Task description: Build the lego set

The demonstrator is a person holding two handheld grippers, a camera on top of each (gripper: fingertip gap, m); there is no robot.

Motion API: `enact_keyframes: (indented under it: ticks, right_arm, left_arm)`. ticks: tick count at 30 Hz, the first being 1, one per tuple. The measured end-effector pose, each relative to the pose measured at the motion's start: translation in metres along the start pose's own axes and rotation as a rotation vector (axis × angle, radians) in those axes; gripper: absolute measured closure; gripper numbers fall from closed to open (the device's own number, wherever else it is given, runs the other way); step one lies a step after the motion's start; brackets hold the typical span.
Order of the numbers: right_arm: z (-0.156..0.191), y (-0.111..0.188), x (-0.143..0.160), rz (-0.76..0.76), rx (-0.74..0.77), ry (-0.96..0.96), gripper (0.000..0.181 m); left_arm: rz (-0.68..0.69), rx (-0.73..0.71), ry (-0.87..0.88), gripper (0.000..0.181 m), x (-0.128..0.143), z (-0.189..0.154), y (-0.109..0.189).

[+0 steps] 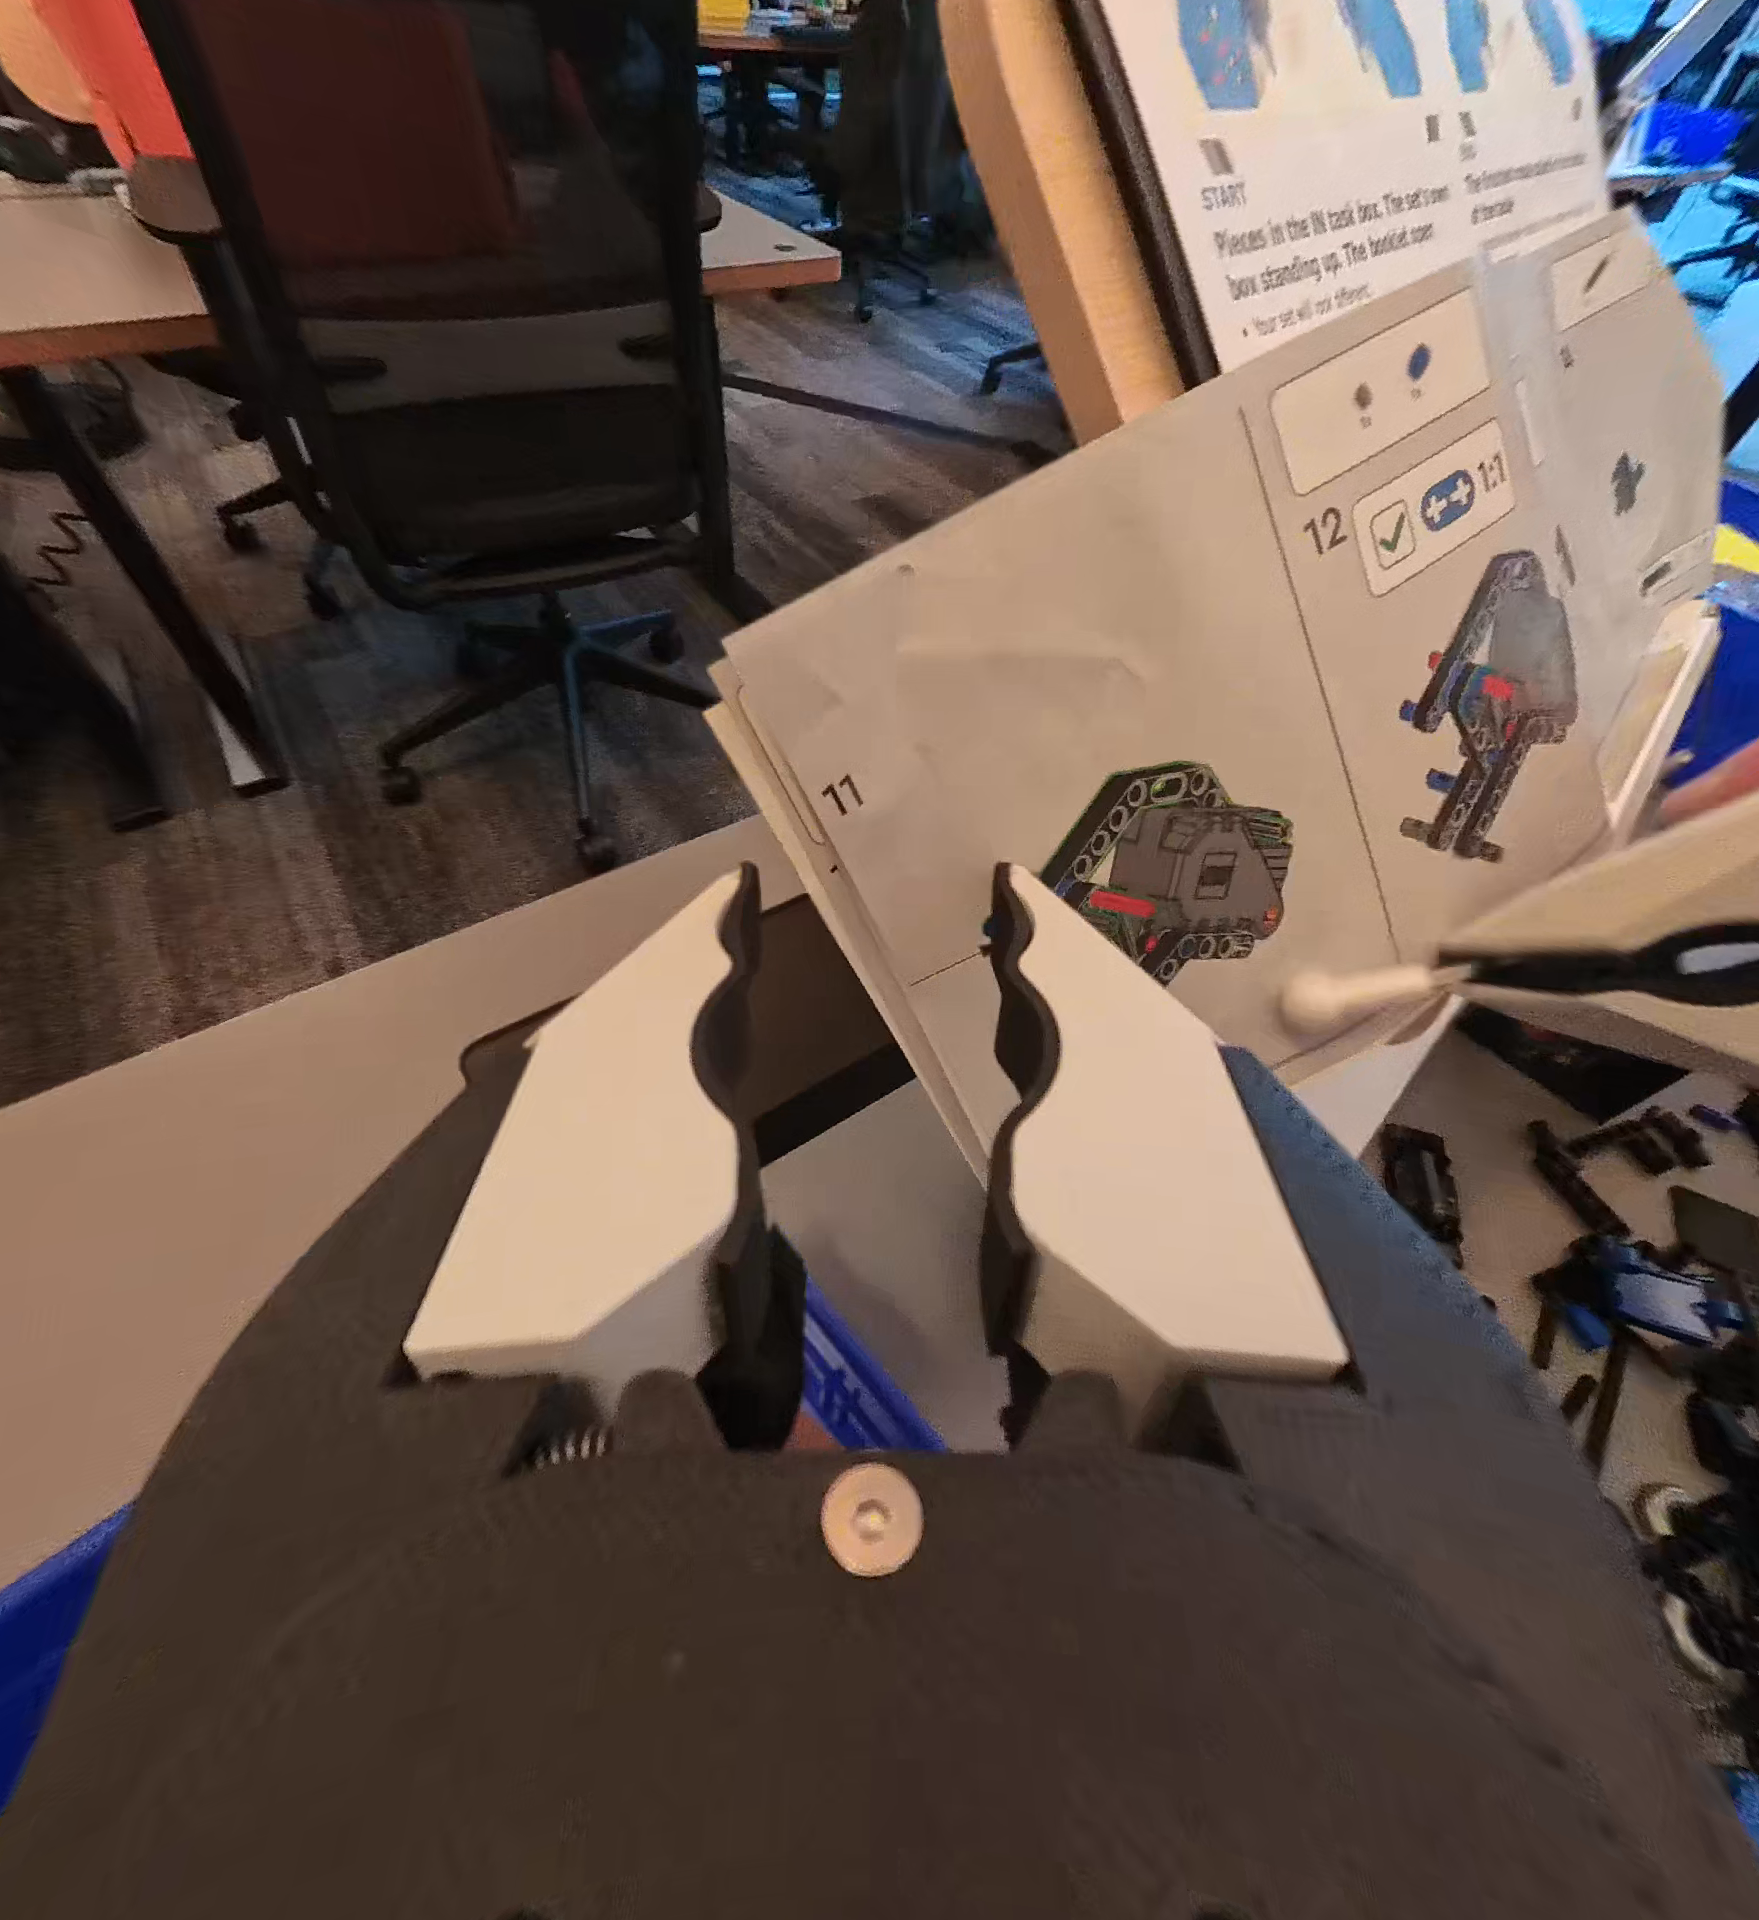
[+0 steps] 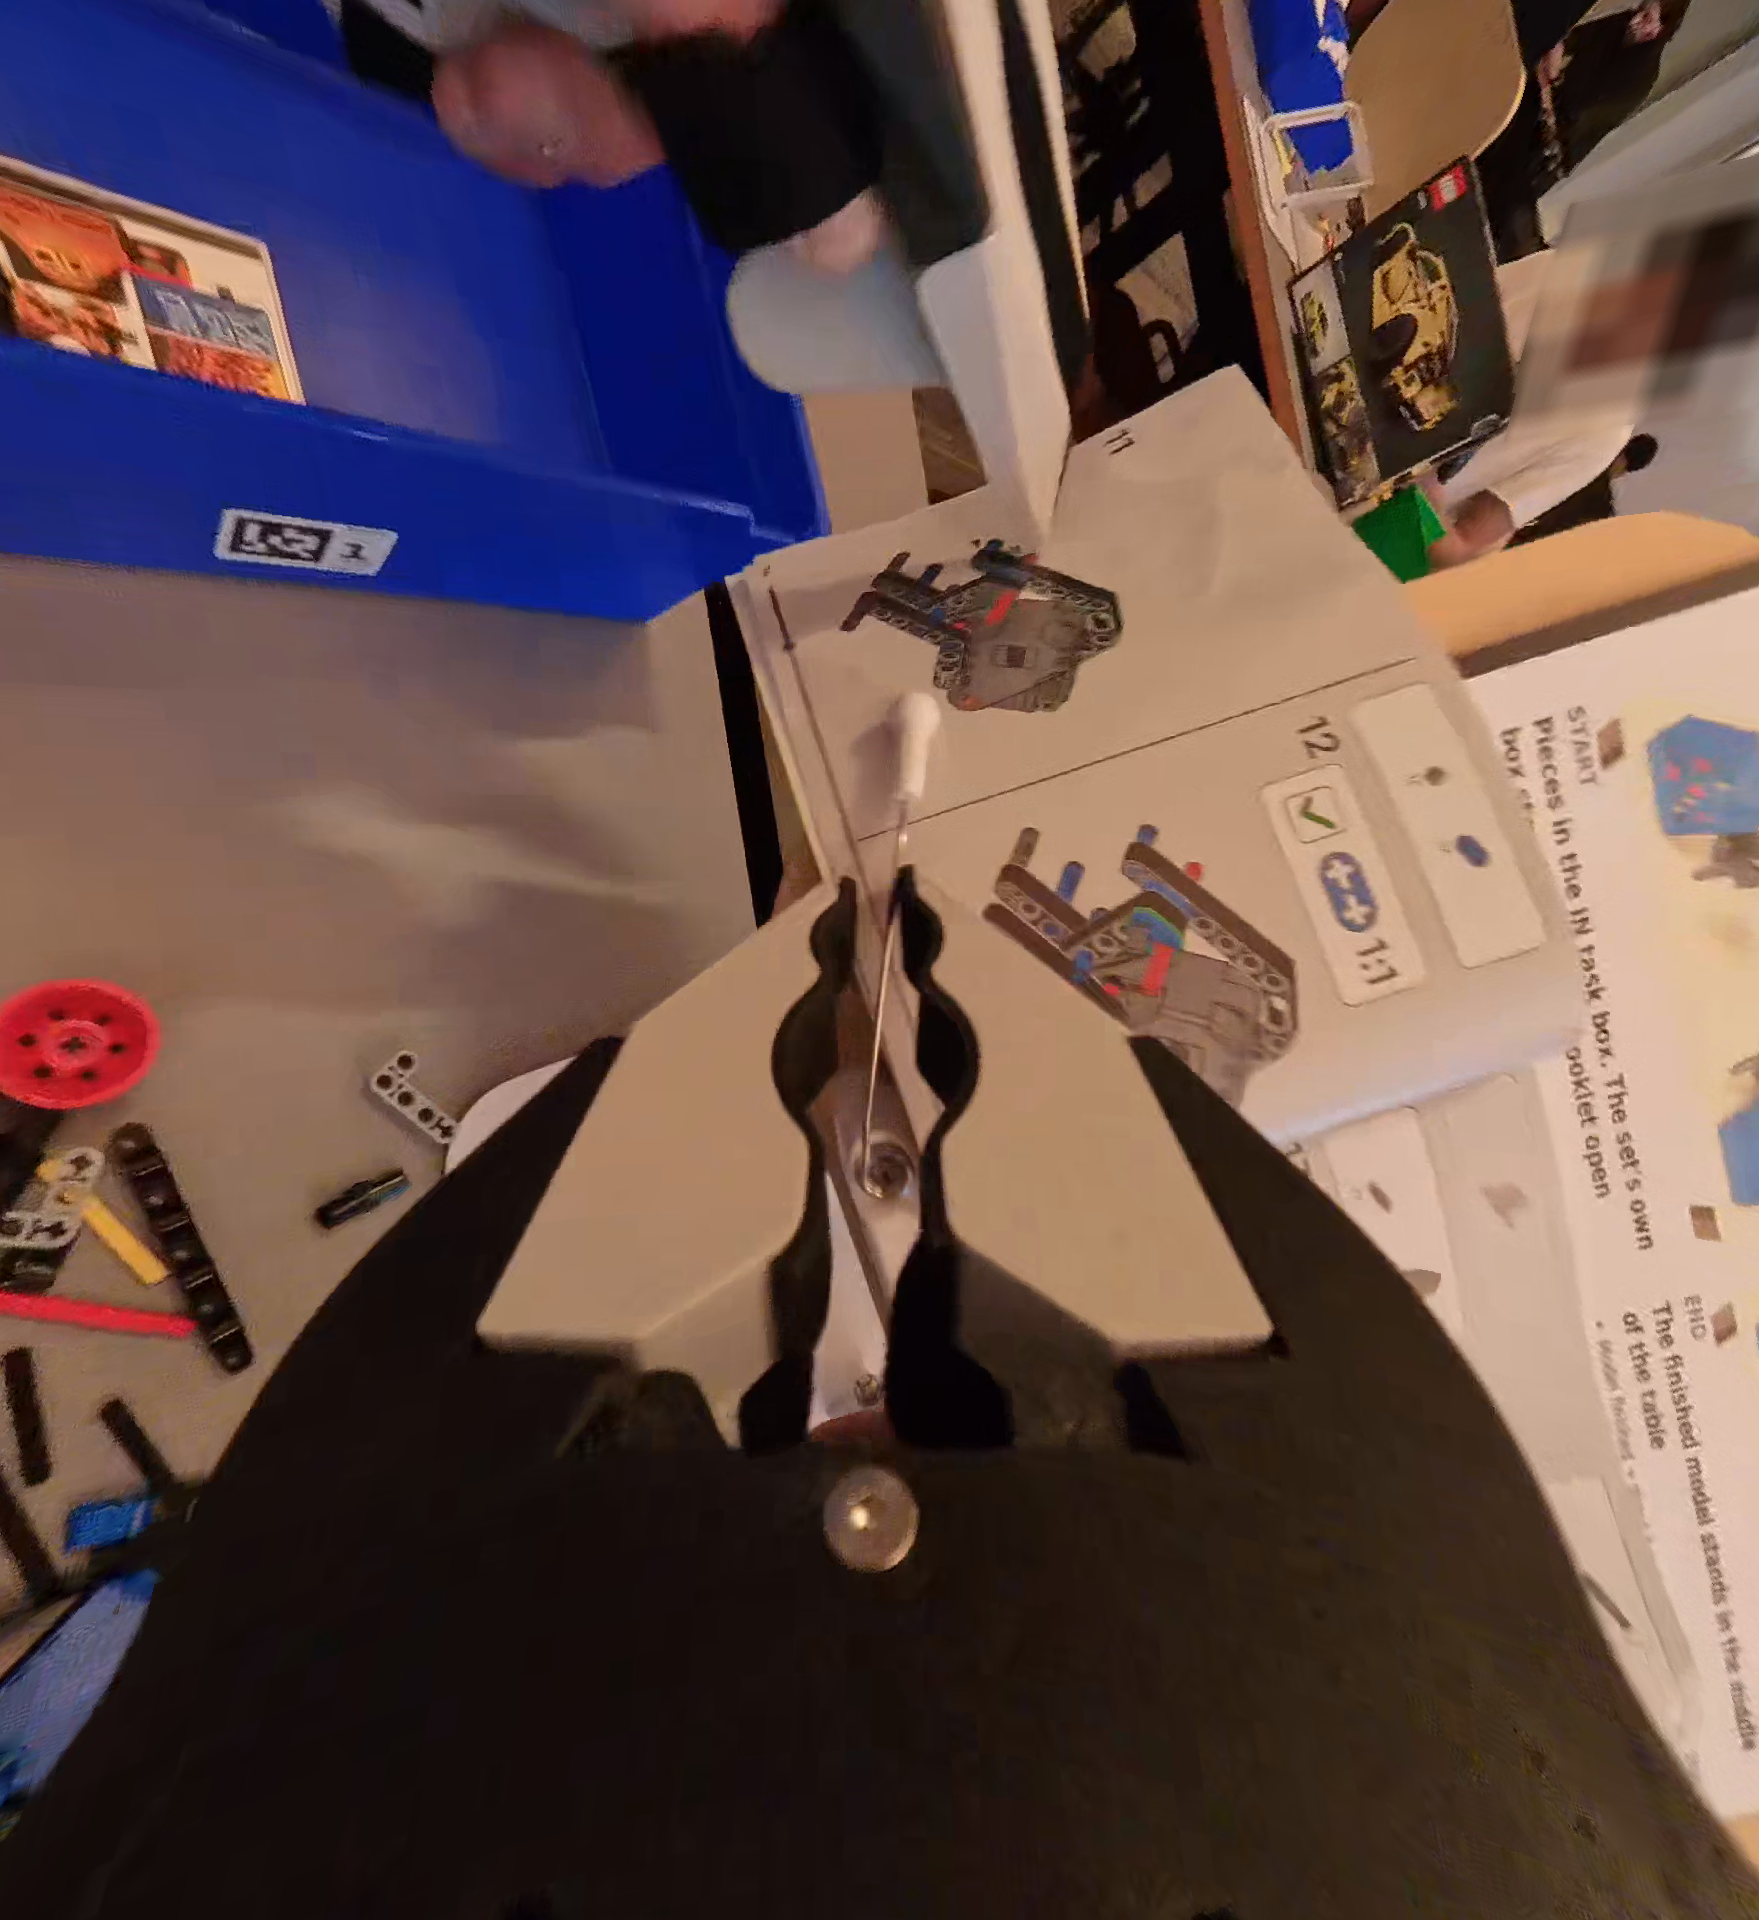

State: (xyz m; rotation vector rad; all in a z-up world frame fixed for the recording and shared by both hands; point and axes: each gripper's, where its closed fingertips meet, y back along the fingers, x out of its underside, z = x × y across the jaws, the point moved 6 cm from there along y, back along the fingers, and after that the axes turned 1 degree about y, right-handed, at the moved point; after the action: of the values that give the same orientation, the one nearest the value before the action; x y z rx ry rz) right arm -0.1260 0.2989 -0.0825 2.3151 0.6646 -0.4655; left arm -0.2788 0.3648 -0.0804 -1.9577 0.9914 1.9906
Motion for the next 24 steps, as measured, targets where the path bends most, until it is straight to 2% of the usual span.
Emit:
enact_keyframes:
  ticks: [1,4,6,9,12,16,18,21,24]
  right_arm:
    - [0.004,-0.003,0.001,0.000,0.004,0.007,0.181]
    - [0.010,-0.004,0.002,-0.010,0.006,0.025,0.181]
    - [0.016,-0.003,0.005,-0.014,-0.008,0.115,0.181]
    - [0.028,-0.006,0.012,0.058,-0.055,0.208,0.181]
    - [0.030,-0.005,0.010,0.055,-0.091,0.174,0.179]
    - [0.041,0.000,0.012,0.100,-0.157,0.274,0.136]
    - [0.040,0.012,0.003,0.041,-0.200,0.245,0.130]
    - [0.014,0.029,-0.012,-0.054,-0.162,0.160,0.127]
    - [-0.016,0.028,-0.012,-0.024,-0.042,0.149,0.125]
  left_arm:
    - [-0.009,0.008,0.003,0.141,-0.001,0.001,-0.001]
    - [-0.008,0.060,0.008,0.149,-0.001,0.000,-0.004]
    - [-0.018,0.066,0.004,0.156,-0.002,-0.001,-0.006]
    - [-0.026,0.066,-0.016,0.181,-0.004,-0.004,-0.006]
    - [-0.037,0.067,-0.018,0.181,-0.005,-0.008,-0.007]
    - [-0.042,0.066,-0.038,0.181,-0.005,-0.012,-0.004]
    - [-0.069,0.065,-0.044,0.179,-0.007,-0.014,0.000]
    - [-0.087,0.096,-0.059,0.174,-0.009,-0.020,0.004]
    - [-0.084,0.103,-0.093,0.173,-0.010,-0.027,0.004]
